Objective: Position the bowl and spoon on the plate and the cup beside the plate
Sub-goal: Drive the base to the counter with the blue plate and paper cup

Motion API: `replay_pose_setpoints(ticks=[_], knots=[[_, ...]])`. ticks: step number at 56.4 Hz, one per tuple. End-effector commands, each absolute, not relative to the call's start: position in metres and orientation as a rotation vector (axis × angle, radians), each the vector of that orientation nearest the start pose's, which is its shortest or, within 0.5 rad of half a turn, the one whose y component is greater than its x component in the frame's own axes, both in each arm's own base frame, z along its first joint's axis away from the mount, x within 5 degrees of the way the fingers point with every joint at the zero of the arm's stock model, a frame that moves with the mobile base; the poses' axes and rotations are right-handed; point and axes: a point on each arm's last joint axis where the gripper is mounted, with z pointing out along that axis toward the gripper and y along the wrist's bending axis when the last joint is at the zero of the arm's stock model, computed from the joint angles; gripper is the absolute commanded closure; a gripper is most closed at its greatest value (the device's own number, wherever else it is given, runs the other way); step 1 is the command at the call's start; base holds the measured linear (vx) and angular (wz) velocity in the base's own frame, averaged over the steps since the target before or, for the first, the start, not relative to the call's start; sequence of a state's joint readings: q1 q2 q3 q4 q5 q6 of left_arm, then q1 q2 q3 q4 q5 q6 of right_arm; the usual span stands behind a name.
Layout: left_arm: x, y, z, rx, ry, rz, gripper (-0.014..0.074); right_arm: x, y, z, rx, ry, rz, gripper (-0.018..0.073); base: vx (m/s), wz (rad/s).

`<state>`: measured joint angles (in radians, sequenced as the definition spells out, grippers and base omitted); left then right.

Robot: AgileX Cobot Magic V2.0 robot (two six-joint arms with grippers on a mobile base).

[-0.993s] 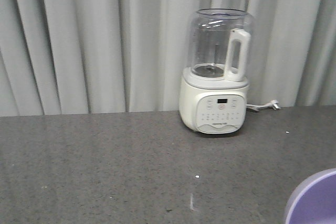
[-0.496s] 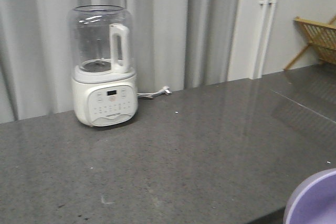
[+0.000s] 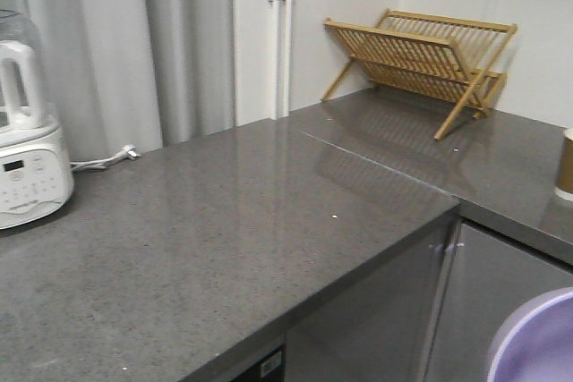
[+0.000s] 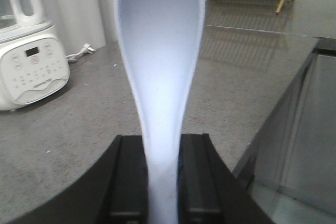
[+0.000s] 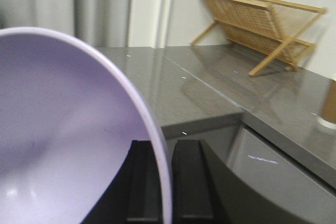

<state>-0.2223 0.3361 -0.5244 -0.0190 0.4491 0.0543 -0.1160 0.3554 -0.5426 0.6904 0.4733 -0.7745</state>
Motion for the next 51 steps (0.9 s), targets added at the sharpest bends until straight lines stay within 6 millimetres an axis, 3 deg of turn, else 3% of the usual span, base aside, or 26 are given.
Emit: replay_pose_setpoints(ticks=[1, 28, 51], knots=[[0.0690, -0.0168, 0.3429, 0.215, 1.623, -0.162, 0.0603, 0.0734, 0.0148, 0.3521, -0.190, 1.570, 0.034, 0.0568, -0.11, -0.54], [0.0690, -0.0168, 0.3429, 0.215, 1.623, -0.162, 0.0603, 0.0734, 0.0148, 0.3521, -0.190, 1.570, 0.034, 0.0568, -0.05, -0.53], [0.0690, -0.0168, 0.3427, 0.215, 1.625, -0.161, 0.0603, 0.0734, 0.0148, 0.3521, -0.190, 1.570, 0.034, 0.0568, 0.13, -0.56]])
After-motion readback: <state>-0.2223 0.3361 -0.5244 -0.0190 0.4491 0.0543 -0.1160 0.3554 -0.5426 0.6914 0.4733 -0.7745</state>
